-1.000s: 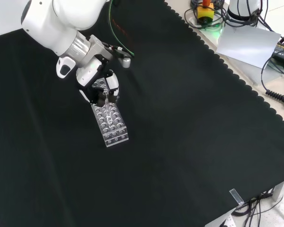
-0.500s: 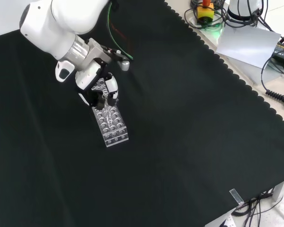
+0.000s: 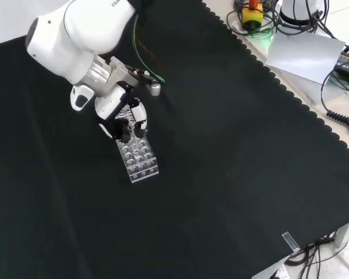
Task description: Put the test tube back in the rack.
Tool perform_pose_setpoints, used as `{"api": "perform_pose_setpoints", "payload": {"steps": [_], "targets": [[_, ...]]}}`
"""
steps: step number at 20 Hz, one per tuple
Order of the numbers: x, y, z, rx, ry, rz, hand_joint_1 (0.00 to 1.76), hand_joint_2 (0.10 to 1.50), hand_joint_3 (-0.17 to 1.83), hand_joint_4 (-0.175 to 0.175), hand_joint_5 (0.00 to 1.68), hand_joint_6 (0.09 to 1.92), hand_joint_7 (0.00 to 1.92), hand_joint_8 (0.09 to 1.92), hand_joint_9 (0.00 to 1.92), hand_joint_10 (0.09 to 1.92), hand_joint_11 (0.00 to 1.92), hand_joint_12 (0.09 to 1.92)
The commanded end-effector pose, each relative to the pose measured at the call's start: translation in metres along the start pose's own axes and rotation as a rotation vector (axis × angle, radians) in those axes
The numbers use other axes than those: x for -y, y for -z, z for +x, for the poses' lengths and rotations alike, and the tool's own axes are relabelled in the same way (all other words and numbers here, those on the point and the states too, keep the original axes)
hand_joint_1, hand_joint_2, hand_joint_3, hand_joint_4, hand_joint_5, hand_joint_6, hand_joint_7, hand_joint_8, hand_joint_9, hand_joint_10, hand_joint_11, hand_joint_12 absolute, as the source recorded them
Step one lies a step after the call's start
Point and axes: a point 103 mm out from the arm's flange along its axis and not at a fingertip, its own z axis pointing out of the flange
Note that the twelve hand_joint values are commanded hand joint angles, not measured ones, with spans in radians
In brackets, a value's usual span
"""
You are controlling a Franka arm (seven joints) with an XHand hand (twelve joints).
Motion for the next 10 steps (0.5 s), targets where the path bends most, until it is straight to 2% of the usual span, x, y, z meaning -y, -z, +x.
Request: {"api": "perform_pose_setpoints", "payload": {"steps": [1, 5, 7, 9, 10], "targets": [[-0.0010, -0.0197, -0.0036, -0.006, -0.015, 0.032, 1.44, 0.56, 0.76, -0.175, 1.29, 0.64, 1.35, 0.72, 1.32, 0.58, 1.19, 0.91], [-0.0013, -0.0258, -0.0063, -0.011, -0.017, 0.044, 1.44, 0.56, 0.76, -0.175, 1.29, 0.64, 1.35, 0.72, 1.32, 0.58, 1.19, 0.91], [-0.0008, -0.0245, -0.0092, -0.047, -0.017, 0.062, 1.43, 0.57, 0.75, -0.175, 1.28, 0.65, 1.35, 0.72, 1.31, 0.59, 1.18, 0.93], [-0.0006, -0.0219, -0.0113, -0.058, -0.016, 0.098, 1.35, 0.63, 0.69, -0.175, 1.25, 0.69, 1.30, 0.72, 1.39, 0.66, 1.11, 1.06], [-0.0003, -0.0200, -0.0120, -0.060, -0.015, 0.106, 1.32, 0.73, 0.55, -0.175, 1.19, 0.73, 1.25, 0.74, 1.36, 0.68, 1.00, 1.17]]}}
